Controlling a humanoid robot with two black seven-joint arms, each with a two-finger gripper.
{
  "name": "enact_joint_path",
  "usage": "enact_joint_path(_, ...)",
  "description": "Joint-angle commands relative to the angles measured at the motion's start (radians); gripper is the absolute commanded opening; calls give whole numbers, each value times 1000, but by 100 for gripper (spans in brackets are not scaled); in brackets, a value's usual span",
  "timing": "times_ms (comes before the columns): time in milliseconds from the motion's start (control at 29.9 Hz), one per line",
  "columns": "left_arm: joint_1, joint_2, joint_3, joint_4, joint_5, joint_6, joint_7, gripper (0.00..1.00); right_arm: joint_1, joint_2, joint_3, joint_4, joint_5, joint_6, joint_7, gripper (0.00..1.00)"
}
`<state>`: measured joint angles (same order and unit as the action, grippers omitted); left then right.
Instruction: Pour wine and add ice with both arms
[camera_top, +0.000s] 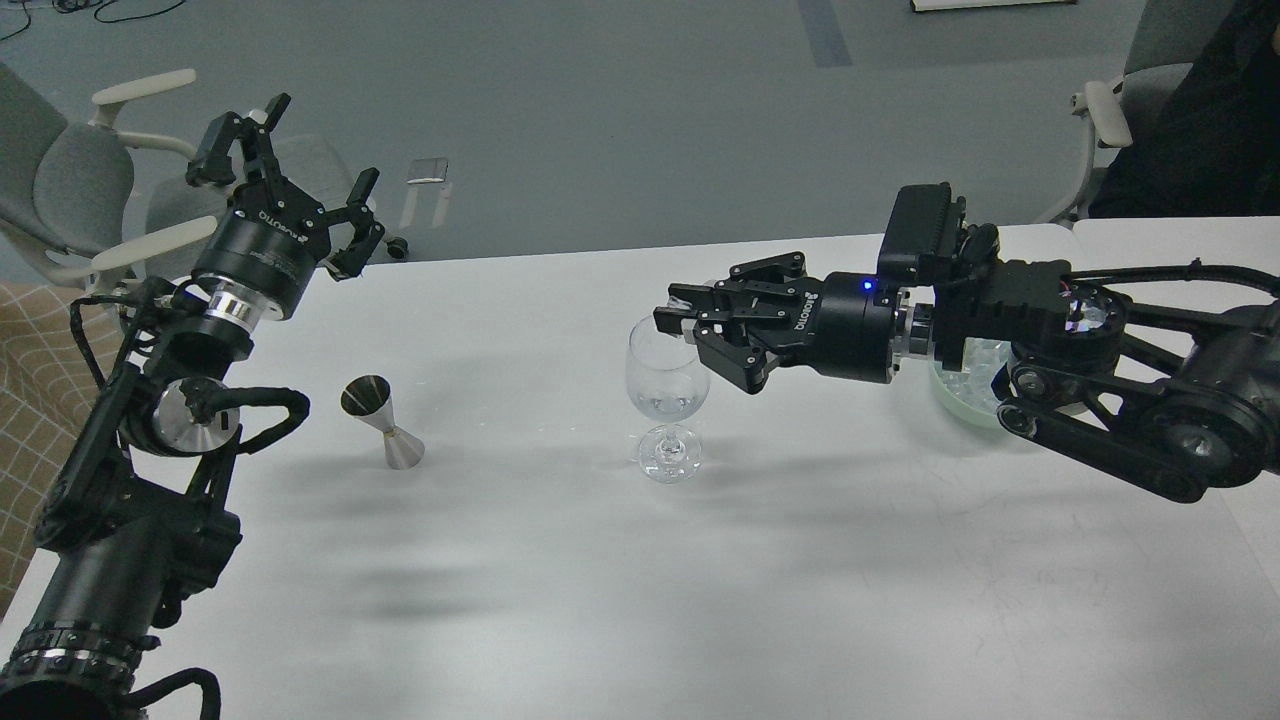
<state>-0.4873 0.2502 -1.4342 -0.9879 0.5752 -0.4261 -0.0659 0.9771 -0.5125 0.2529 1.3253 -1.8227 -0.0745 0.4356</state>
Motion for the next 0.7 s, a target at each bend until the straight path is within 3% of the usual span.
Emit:
enact_joint_path(0,0,0,-2,0,-1,0,0,98,3,0,-1,0,16,1,-1,20)
enact_joint_path(669,1,3,-2,2,-1,-2,0,98,17,35,-35,-23,17,7,0,21)
